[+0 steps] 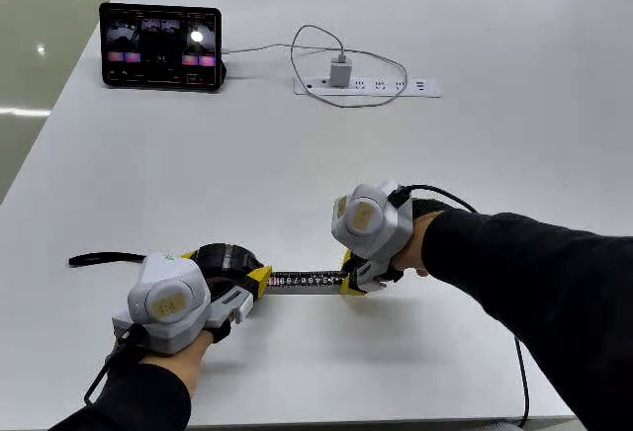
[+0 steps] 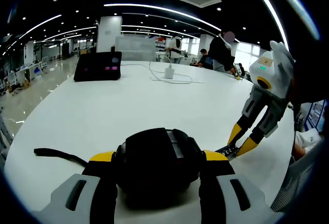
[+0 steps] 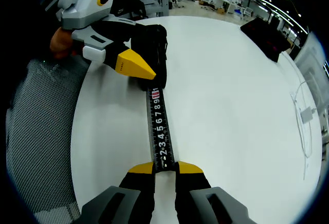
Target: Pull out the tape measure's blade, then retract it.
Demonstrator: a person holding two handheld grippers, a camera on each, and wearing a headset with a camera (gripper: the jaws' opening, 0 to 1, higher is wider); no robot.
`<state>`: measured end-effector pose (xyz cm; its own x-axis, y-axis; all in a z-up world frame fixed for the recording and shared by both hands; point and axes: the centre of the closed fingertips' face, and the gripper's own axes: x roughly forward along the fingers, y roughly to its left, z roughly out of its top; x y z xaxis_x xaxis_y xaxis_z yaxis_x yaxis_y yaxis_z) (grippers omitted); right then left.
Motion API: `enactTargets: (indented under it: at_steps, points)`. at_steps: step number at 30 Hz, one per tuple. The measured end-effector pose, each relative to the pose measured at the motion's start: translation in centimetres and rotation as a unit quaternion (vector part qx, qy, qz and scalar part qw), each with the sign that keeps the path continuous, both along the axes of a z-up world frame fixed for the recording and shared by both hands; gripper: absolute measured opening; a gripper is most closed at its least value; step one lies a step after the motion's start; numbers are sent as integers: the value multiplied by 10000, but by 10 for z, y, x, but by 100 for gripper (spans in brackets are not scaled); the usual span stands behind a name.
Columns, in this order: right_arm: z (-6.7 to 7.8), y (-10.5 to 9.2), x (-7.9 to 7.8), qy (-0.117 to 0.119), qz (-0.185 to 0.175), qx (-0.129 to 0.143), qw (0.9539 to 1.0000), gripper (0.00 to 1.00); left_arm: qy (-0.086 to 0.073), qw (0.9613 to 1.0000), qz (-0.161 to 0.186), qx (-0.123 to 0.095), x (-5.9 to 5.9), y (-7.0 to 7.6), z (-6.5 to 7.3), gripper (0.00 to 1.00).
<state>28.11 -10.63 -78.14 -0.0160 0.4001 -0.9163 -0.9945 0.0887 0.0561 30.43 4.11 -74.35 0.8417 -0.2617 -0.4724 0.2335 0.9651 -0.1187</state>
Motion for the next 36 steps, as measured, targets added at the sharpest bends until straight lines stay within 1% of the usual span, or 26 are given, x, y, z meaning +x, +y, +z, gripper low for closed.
enactTargets:
  at_steps: [17,36]
  points:
    - [0,6,-1,33,44,45,10000,11,16,10000,-15,13,0,0,0,60]
    - [0,14,-1,-7,137,25,9999,10,4,10000,-28,2,0,1,0,60]
